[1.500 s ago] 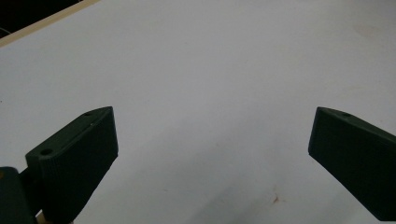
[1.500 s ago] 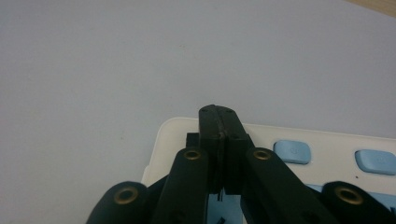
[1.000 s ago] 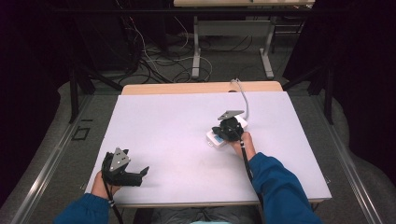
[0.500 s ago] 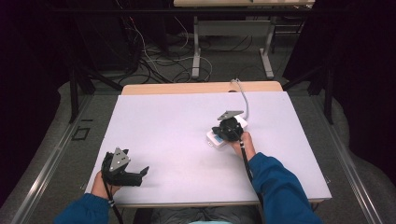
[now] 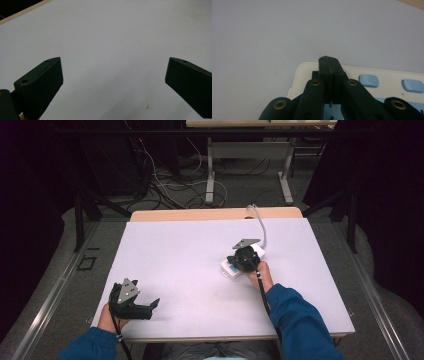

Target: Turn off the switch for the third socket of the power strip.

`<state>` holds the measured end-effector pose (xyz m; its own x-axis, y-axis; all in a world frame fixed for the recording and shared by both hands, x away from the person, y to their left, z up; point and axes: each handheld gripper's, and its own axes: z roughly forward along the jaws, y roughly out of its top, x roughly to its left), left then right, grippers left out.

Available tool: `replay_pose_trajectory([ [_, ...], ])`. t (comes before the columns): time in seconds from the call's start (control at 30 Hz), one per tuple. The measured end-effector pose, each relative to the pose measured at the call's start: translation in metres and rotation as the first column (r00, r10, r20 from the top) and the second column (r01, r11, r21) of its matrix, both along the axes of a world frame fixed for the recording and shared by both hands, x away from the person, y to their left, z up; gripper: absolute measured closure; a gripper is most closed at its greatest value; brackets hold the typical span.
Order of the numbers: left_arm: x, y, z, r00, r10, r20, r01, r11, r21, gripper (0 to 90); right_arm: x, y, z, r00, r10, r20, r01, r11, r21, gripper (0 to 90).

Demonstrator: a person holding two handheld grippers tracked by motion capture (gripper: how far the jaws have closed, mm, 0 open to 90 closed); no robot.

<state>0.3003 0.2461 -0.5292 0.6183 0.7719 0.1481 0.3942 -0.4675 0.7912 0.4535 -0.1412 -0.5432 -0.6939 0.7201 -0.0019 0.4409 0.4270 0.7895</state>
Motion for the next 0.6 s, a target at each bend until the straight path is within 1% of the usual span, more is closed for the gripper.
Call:
replay_pose_trajectory([
  [0.03, -0.0002, 0.0002, 0.0004, 1.0, -0.003, -0.004, 0.003, 1.0, 0.002, 1.4, -0.0006, 0.0003, 0.0001, 1.0, -0.007, -0.002, 0.007, 1.0, 0.0, 90.0],
  [0.17, -0.0001, 0.0004, 0.0003, 1.0, -0.002, -0.004, 0.002, 1.0, 0.002, 1.4, -0.0015, 0.0016, 0.0009, 1.0, -0.002, -0.005, 0.002, 1.0, -0.014, 90.0],
  [0.2, 0.0, 0.0004, 0.0003, 1.0, -0.002, -0.005, 0.002, 1.0, 0.001, 1.4, -0.0013, 0.002, -0.0003, 0.9999, 0.003, 0.01, -0.003, 1.0, -0.001, 90.0],
  [0.27, 0.0001, 0.0002, -0.0001, 1.0, -0.002, 0.0, 0.002, 1.0, -0.001, 1.4, -0.0021, 0.0018, 0.0008, 1.0, 0.0, 0.004, 0.0, 1.0, -0.019, 90.0],
  [0.3, -0.0001, 0.0004, 0.0003, 1.0, -0.003, -0.004, 0.003, 1.0, 0.001, 1.4, -0.0028, 0.0027, 0.0007, 0.9999, -0.005, 0.008, 0.006, 1.0, -0.02, 90.0],
  [0.33, -0.0001, 0.0004, 0.0004, 1.0, -0.003, -0.003, 0.003, 1.0, 0.002, 1.4, -0.0034, 0.0022, 0.0022, 1.0, 0.003, -0.004, -0.003, 0.999, -0.048, 90.0],
  [0.37, -0.0002, 0.0003, 0.0004, 1.0, -0.004, -0.004, 0.004, 1.0, 0.002, 1.4, -0.0031, 0.0031, 0.0012, 0.9999, -0.003, 0.015, 0.003, 0.999, -0.036, 90.0],
  [0.4, -0.0003, 0.0001, 0.0003, 1.0, -0.004, -0.004, 0.004, 1.0, 0.002, 1.4, -0.0032, 0.0029, 0.0011, 0.9999, -0.003, 0.014, 0.004, 0.999, -0.034, 90.0],
  [0.43, -0.0003, 0.0002, 0.0003, 1.0, -0.004, -0.004, 0.004, 1.0, 0.003, 1.3, -0.0034, 0.0021, 0.0022, 1.0, 0.004, -0.005, -0.004, 0.999, -0.045, 90.0],
  [0.47, -0.0003, 0.0003, 0.0004, 1.0, -0.003, -0.003, 0.003, 1.0, 0.004, 1.4, -0.0031, 0.0018, 0.0022, 1.0, 0.004, -0.002, -0.004, 0.999, -0.049, 90.0],
  [0.5, -0.0002, 0.0004, 0.0004, 1.0, -0.002, -0.004, 0.002, 1.0, 0.001, 1.4, -0.0029, 0.0027, 0.0009, 0.9999, -0.005, 0.01, 0.005, 1.0, -0.03, 90.0],
  [0.6, 0.0001, 0.0002, 0.0001, 1.0, -0.005, -0.004, 0.005, 1.0, 0.002, 1.4, -0.0026, 0.0027, 0.0005, 0.9999, -0.006, 0.012, 0.006, 1.0, -0.021, 90.0],
])
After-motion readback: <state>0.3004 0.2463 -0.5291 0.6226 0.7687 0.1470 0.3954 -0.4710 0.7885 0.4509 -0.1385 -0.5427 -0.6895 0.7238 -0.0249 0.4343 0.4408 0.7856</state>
